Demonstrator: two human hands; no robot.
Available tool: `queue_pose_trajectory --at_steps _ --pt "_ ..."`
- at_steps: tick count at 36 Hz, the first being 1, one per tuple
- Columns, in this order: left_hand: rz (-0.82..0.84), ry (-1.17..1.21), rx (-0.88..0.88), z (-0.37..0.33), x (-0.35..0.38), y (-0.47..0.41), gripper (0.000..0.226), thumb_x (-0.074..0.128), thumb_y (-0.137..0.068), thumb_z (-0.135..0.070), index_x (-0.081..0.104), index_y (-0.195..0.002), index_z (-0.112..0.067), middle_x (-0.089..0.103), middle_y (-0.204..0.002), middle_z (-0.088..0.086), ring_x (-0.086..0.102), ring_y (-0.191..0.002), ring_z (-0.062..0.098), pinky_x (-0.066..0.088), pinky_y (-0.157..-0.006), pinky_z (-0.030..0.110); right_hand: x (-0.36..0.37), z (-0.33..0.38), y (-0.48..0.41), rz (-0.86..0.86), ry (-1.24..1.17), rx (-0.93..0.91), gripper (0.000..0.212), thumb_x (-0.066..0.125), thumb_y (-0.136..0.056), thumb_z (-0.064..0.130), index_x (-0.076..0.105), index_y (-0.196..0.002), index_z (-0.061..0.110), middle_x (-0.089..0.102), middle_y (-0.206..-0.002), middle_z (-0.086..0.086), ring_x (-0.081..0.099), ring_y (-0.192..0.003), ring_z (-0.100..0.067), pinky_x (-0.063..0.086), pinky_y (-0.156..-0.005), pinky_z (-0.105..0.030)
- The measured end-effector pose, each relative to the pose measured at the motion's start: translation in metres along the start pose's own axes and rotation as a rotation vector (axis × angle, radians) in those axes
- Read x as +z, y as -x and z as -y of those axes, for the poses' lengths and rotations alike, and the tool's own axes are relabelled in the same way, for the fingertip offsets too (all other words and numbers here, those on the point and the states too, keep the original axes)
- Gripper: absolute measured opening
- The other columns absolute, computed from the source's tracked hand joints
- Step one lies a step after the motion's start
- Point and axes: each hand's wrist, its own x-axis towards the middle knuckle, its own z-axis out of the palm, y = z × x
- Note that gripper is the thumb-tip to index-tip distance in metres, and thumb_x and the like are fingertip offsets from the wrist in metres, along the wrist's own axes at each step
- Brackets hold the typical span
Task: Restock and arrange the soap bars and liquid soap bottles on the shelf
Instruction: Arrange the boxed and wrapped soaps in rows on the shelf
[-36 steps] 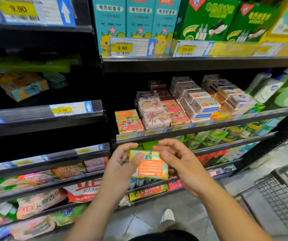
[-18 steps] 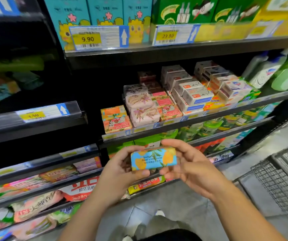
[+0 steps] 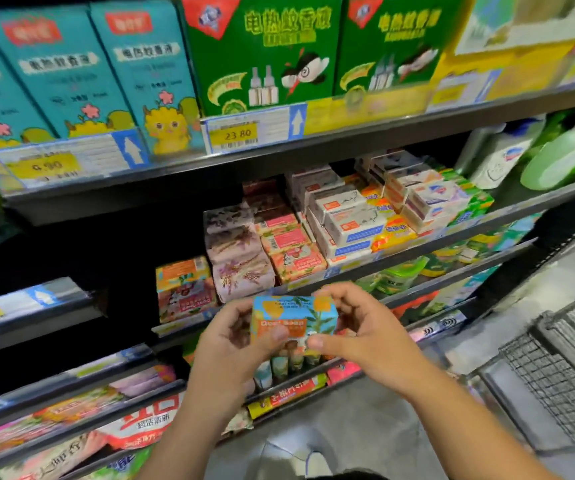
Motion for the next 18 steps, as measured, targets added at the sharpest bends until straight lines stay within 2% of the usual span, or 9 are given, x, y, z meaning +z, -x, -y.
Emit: queue_pose_trajectory --at_steps 3,5,7,10,13,15,18 --pt "-0.054 -0.088 0.090 -0.008 0.009 -0.008 0.051 0.083 -0.057 -0.020 0.063 -0.104 -0.017 0.072 -0.092 -0.004 0.070 -0.084 0.009 0.057 -0.065 0.022 -0.010 0.001 -0.010 0.059 0.052 -0.009 0.056 0.089 -0.064 0.032 0.059 -0.111 0.043 0.069 -0.105 0.001 0.067 -0.097 -0.026 0.056 -0.084 -0.047" --pt "-0.076 -0.166 0.131 -0.012 0.017 -0.011 0.057 0.086 -0.054 -0.021 0.062 -0.106 -0.022 0.069 -0.096 -0.010 0.069 -0.087 0.008 0.057 -0.067 0.022 -0.011 -0.002 -0.017 0.088 0.095 -0.022 0.059 0.090 -0.066 0.025 0.058 -0.111 0.046 0.069 -0.105 0.006 0.067 -0.098 -0.015 0.057 -0.084 -0.042" --pt "-0.085 -0.189 0.134 -0.015 0.026 -0.013 0.060 0.089 -0.055 -0.014 0.061 -0.108 -0.023 0.066 -0.098 -0.015 0.068 -0.088 0.005 0.056 -0.066 0.020 -0.008 -0.009 -0.022 0.086 0.114 -0.025 0.061 0.091 -0.065 0.019 0.058 -0.113 0.041 0.070 -0.104 0.008 0.066 -0.096 -0.006 0.056 -0.084 -0.032" --pt "-0.060 -0.210 0.110 -0.012 0.039 -0.015 0.060 0.089 -0.056 -0.007 0.061 -0.108 -0.020 0.067 -0.093 -0.013 0.068 -0.082 0.005 0.055 -0.063 0.020 0.000 -0.023 -0.023 0.131 0.068 -0.031 0.063 0.088 -0.068 0.005 0.058 -0.119 0.029 0.073 -0.106 0.004 0.069 -0.095 -0.010 0.055 -0.082 -0.028" --pt "-0.074 -0.232 0.108 -0.006 0.053 -0.017 0.062 0.090 -0.051 -0.012 0.062 -0.106 -0.019 0.068 -0.094 -0.004 0.069 -0.081 0.009 0.057 -0.064 0.024 -0.010 -0.031 -0.023 0.182 -0.031 -0.019 0.063 0.084 -0.073 -0.002 0.060 -0.118 0.035 0.073 -0.112 0.003 0.070 -0.103 -0.015 0.055 -0.084 -0.029" --pt "-0.093 -0.234 0.115 -0.005 0.051 -0.020 0.062 0.090 -0.052 -0.014 0.062 -0.107 -0.021 0.069 -0.097 -0.005 0.069 -0.085 0.008 0.058 -0.067 0.024 -0.018 -0.030 -0.028 0.181 0.002 -0.026 0.061 0.087 -0.072 0.011 0.058 -0.120 0.034 0.072 -0.113 0.003 0.069 -0.103 -0.015 0.055 -0.086 -0.032" --pt "-0.127 -0.298 0.147 -0.002 0.055 -0.021 0.061 0.088 -0.054 -0.026 0.060 -0.109 -0.026 0.068 -0.096 -0.011 0.066 -0.092 0.004 0.056 -0.071 0.020 -0.047 -0.030 -0.032 0.146 0.068 -0.037 0.066 0.090 -0.062 0.035 0.055 -0.117 0.047 0.072 -0.105 0.006 0.069 -0.102 -0.013 0.055 -0.090 -0.037"
